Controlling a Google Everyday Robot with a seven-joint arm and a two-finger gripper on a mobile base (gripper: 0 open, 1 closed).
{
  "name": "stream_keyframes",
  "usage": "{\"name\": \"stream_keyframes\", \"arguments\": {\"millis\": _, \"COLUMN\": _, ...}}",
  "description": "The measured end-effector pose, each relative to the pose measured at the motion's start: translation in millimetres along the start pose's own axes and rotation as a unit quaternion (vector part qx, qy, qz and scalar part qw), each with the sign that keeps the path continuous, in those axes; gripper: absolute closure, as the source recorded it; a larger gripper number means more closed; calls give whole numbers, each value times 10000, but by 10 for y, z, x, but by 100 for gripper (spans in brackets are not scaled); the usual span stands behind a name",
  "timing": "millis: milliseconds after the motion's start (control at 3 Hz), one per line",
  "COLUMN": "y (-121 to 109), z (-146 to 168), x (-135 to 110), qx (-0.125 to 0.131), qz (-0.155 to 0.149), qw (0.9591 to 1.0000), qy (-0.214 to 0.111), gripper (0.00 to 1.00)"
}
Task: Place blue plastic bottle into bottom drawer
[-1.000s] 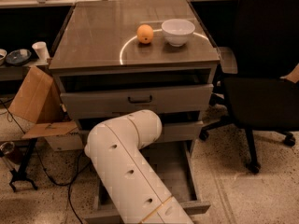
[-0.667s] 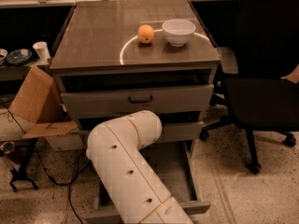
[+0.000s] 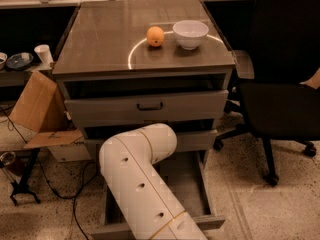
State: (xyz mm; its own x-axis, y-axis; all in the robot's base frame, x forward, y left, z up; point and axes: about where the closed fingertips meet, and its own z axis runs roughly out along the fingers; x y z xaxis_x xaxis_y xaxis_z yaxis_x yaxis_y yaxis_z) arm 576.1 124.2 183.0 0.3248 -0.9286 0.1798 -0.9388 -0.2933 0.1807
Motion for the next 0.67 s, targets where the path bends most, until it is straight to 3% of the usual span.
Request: {"name": "stream_keyframes", "arguments": {"millis": 667, "y": 143, "z": 179, "x": 161, "qx": -81, "qz": -1, "qw": 9999, "qy": -67, "gripper": 56}}
